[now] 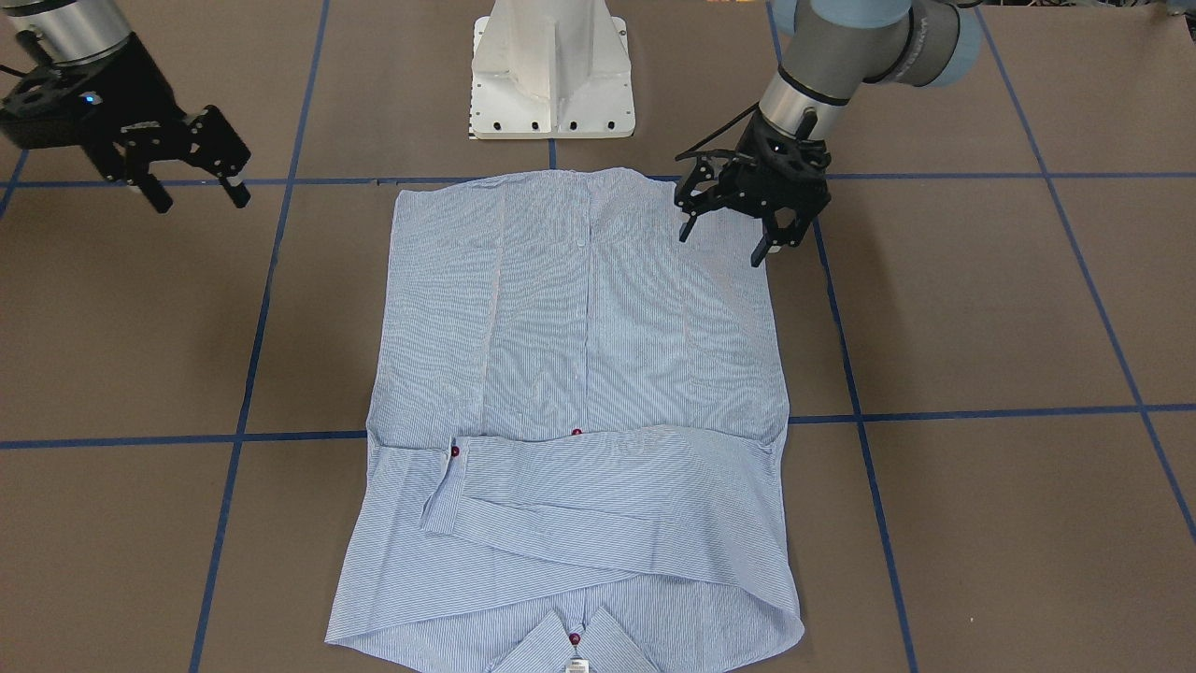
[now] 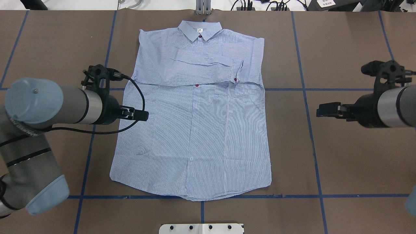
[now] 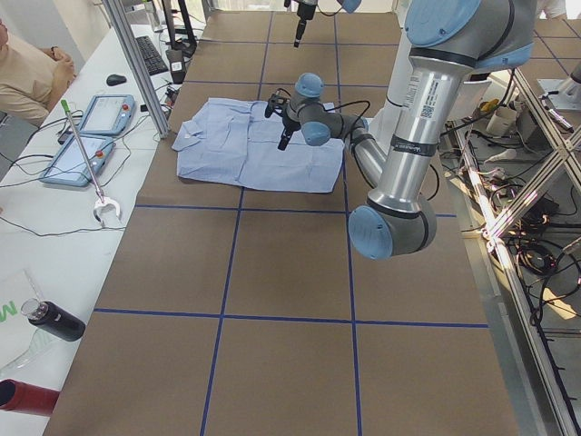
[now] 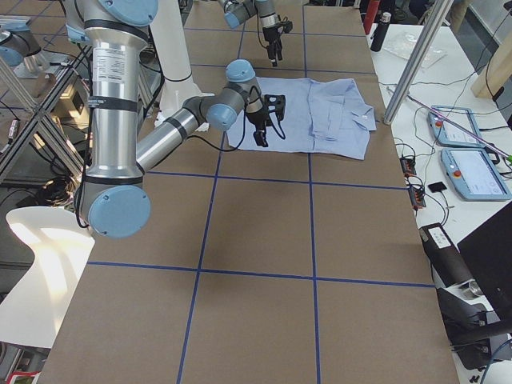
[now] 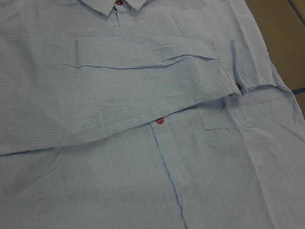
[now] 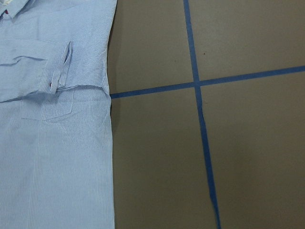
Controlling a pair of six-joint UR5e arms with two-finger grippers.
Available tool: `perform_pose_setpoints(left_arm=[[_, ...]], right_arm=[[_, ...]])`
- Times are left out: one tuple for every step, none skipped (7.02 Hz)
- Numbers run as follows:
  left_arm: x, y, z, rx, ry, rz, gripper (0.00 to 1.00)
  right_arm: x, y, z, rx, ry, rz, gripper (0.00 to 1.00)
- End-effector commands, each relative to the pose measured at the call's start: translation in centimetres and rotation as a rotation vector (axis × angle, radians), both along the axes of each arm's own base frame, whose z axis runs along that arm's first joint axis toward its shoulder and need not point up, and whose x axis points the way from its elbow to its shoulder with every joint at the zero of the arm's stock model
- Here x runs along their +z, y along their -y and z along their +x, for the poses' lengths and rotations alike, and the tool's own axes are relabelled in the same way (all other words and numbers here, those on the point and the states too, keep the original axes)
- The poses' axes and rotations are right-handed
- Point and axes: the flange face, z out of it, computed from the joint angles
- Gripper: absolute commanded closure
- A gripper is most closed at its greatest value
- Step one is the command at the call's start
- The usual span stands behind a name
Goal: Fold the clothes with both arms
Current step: 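Release the sleeve and move both grippers to the shirt's sides, then lower both grippers toward the hem corners nearest the robot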
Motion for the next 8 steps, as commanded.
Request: perform_pose_setpoints(left_arm=[[6.1,-6.0,0.2,-0.060,-0.030,-0.073,0.00],[7.7,-8.6,2.0,-0.060,-0.012,-0.120,0.00],[8.6,-10.8,3.5,-0.069,-0.003,-0.151,0.00],[9.2,-12.0,4.5,-0.053,0.008,-0.169,0.00],[9.8,-12.2,4.9,-0.050,0.022,-0.173,0.09],[10.7,-12.0,5.2,-0.061,0.041,-0.171,0.18],[11.0,-12.0,5.2,-0.060,0.048,-0.172,0.27],[11.5,-12.0,5.2,-0.063,0.057,-0.175,0.30]], right_arm=[[-0.2,-6.7,-6.2,0.054,-0.017,0.004,0.00],[-0.1,-8.2,-7.5,0.066,-0.019,0.011,0.00],[-0.1,-8.6,-7.8,0.065,-0.021,0.016,0.00],[-0.1,-8.6,-7.8,0.065,-0.021,0.016,0.00],[-0.1,-8.6,-7.8,0.066,-0.022,0.017,0.00],[-0.1,-8.6,-7.8,0.066,-0.022,0.017,0.00],[-0.1,-8.6,-7.8,0.066,-0.022,0.017,0.00],[-0.1,-8.6,-7.8,0.066,-0.022,0.017,0.00]])
